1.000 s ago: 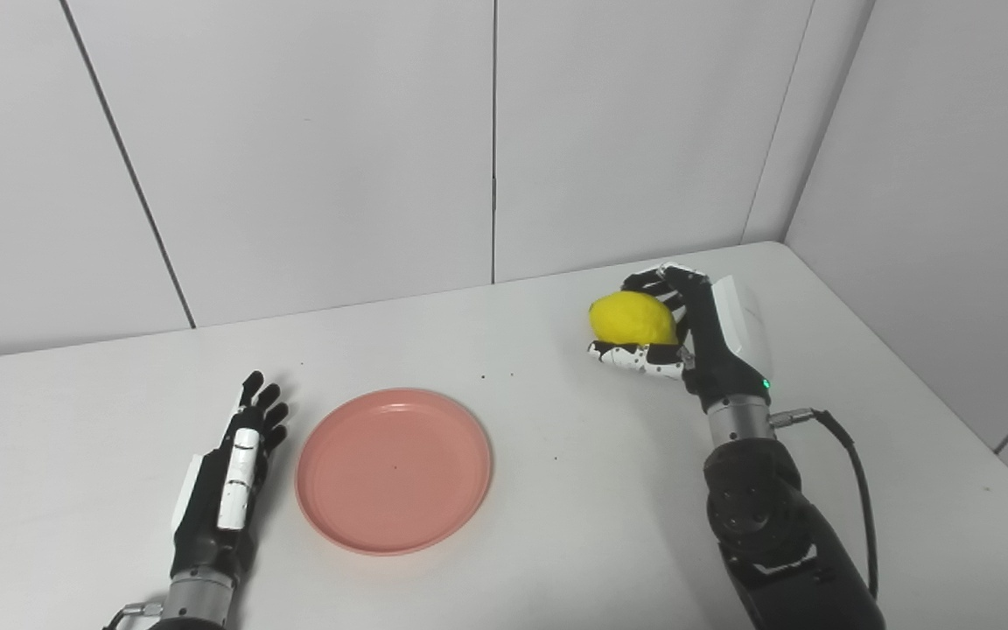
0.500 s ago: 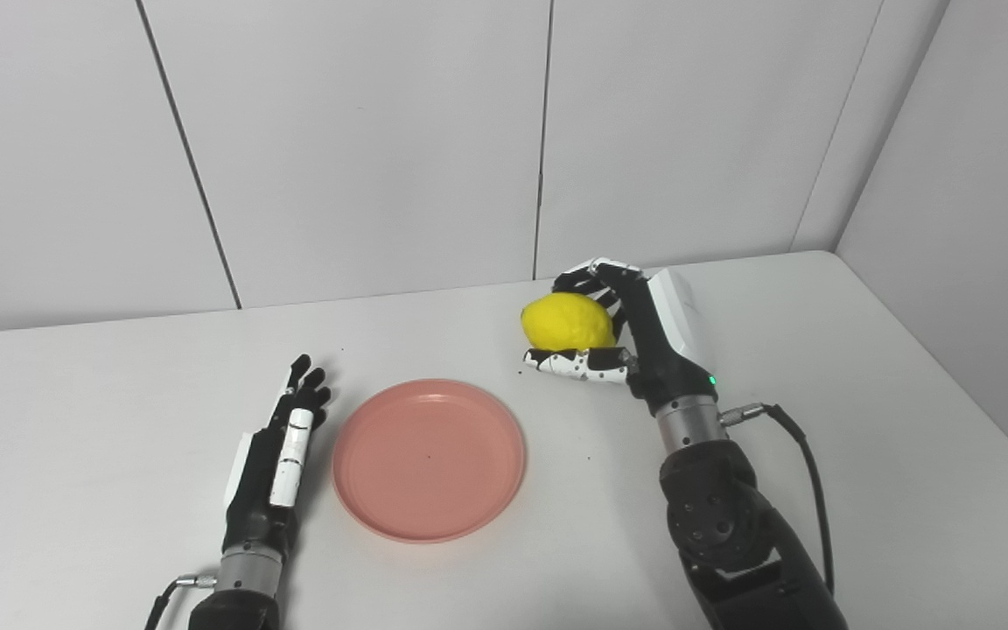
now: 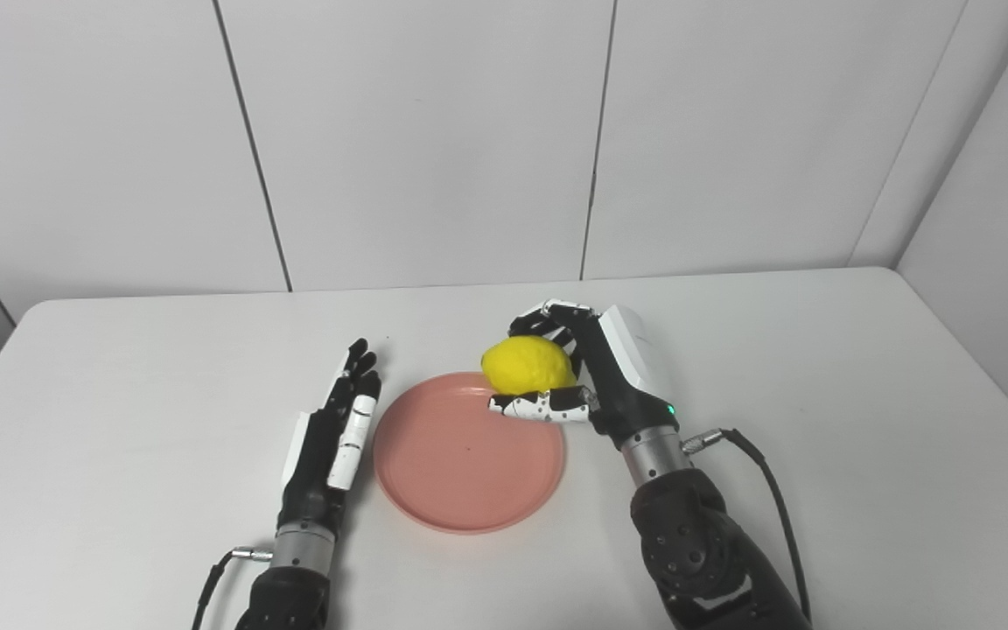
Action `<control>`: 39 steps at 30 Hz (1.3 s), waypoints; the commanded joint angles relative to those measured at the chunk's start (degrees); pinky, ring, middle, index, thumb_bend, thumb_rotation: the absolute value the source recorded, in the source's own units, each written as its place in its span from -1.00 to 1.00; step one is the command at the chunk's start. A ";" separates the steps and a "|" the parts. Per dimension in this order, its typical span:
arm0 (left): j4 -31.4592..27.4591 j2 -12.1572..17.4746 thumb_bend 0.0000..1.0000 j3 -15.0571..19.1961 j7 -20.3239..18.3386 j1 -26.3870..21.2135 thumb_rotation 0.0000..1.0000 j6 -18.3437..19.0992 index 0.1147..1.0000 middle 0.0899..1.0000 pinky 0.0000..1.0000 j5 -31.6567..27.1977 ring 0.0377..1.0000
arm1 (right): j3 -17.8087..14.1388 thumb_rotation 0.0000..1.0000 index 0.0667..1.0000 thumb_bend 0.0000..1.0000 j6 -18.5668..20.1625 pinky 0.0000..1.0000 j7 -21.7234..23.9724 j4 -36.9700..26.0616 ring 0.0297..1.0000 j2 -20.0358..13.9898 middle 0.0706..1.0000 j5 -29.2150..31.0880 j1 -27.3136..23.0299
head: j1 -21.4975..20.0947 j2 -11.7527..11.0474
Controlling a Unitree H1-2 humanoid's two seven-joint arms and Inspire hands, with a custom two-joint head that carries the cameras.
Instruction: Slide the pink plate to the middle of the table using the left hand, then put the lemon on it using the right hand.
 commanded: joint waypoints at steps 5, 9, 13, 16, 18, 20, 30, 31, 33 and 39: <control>-1.08 -1.88 0.23 -0.42 0.63 1.27 1.00 0.15 0.89 0.90 0.85 0.02 0.85 | 1.70 -1.00 -0.03 0.03 -3.28 -0.68 0.45 0.40 -0.15 1.25 -0.26 -1.36 -3.10 | 1.61 0.03; -0.45 -2.09 0.17 -0.43 -0.23 1.06 1.00 -0.52 0.92 0.92 0.86 -1.12 0.88 | 2.77 -1.00 -0.01 0.02 -6.05 -0.56 0.74 3.44 -0.23 0.94 -0.17 -0.77 -3.66 | 2.14 -0.06; -0.15 -2.36 0.14 -0.41 -0.09 0.94 1.00 -0.78 0.92 0.92 0.86 -1.59 0.88 | 3.82 -1.00 -0.02 0.02 -5.70 -0.54 2.53 4.68 -0.27 1.18 -0.14 -1.20 -3.99 | 2.31 -0.09; 0.10 -2.36 0.14 -0.45 0.15 0.81 1.00 -1.04 0.91 0.92 0.84 -1.57 0.87 | 4.52 -1.00 -0.09 0.03 -5.22 -0.60 3.74 5.21 -0.23 1.33 -0.10 -1.49 -4.07 | 2.31 -0.03; 0.05 -2.38 0.16 -0.43 0.07 0.77 1.00 -0.95 0.91 0.91 0.83 -1.86 0.87 | 4.94 -1.00 -0.09 0.03 -5.50 -0.66 3.79 5.89 -0.24 1.41 -0.09 -1.89 -4.16 | 2.32 -0.04; 0.03 -2.44 0.16 -0.38 -0.12 0.75 1.00 -1.05 0.92 0.92 0.83 -2.33 0.87 | 5.07 -1.00 -0.10 0.03 -5.95 -0.70 3.37 6.80 -0.26 1.63 -0.09 -2.17 -4.26 | 2.33 0.00; 0.17 -2.43 0.17 -0.47 -0.28 0.69 1.00 -1.23 0.93 0.92 0.86 -2.61 0.89 | 5.82 -1.00 -0.10 0.03 -9.45 -0.66 0.86 14.09 -0.23 1.80 -0.09 -3.84 -5.26 | 2.48 0.09; 0.16 -2.42 0.18 -0.50 -0.15 0.70 1.00 -1.27 0.93 0.92 0.85 -2.48 0.88 | 5.91 -1.00 -0.10 0.03 -9.75 -0.67 0.68 14.73 -0.22 1.76 -0.09 -4.00 -5.29 | 2.48 0.09; 0.16 -2.47 0.18 -0.49 0.00 0.69 1.00 -1.25 0.92 0.91 0.83 -2.50 0.87 | 6.08 -1.00 -0.10 0.03 -10.63 -0.67 0.11 15.74 -0.23 1.65 -0.09 -4.38 -5.39 | 2.48 0.09; 0.17 -2.50 0.19 -0.38 0.76 0.68 1.00 -1.21 0.90 0.90 0.82 -1.97 0.86 | 6.54 -1.00 -0.09 0.03 -12.93 -0.65 -2.76 17.15 -0.23 1.30 -0.08 -6.69 -5.59 | 2.45 0.10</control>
